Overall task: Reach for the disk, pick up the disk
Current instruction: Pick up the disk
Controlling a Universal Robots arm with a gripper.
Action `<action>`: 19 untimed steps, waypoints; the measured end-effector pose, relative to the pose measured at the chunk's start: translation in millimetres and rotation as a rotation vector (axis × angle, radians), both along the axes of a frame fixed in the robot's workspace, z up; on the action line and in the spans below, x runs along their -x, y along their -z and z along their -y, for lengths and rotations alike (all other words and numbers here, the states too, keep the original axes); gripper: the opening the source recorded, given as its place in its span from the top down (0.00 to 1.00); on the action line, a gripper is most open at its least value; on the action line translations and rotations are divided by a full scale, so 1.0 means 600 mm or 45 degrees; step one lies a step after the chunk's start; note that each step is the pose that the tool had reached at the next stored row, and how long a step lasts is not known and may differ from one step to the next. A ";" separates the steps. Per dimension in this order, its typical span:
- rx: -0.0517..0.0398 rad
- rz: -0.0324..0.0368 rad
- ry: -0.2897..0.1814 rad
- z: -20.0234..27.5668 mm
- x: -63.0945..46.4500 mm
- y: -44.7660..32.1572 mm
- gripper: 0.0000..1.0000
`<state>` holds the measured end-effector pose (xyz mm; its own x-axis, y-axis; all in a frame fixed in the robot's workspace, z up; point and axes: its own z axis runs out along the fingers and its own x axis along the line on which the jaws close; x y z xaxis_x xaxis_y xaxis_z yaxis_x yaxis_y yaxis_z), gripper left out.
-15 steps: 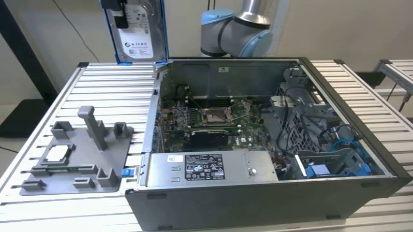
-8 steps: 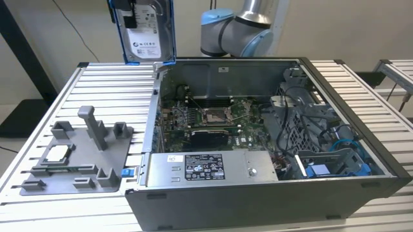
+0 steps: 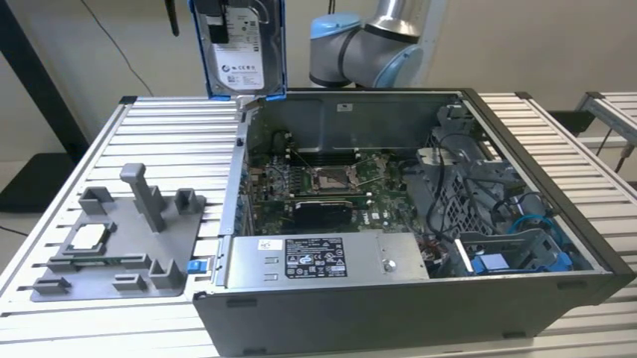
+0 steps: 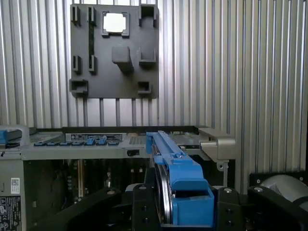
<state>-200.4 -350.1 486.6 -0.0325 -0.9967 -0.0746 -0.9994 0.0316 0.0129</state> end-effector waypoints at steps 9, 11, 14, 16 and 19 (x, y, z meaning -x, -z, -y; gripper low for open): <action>0.000 0.0000 0.000 0.0000 -0.034 0.000 1.00; 0.000 0.0001 0.000 0.0000 -0.042 0.000 1.00; 0.000 0.0001 0.000 0.0000 -0.053 0.000 1.00; 0.000 0.0001 0.000 0.0000 -0.060 0.000 1.00; 0.000 0.0000 0.000 0.0000 -0.070 0.000 1.00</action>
<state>-158.5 -350.1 486.6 -0.0325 -0.9967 -0.0746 -0.9994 0.0316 0.0129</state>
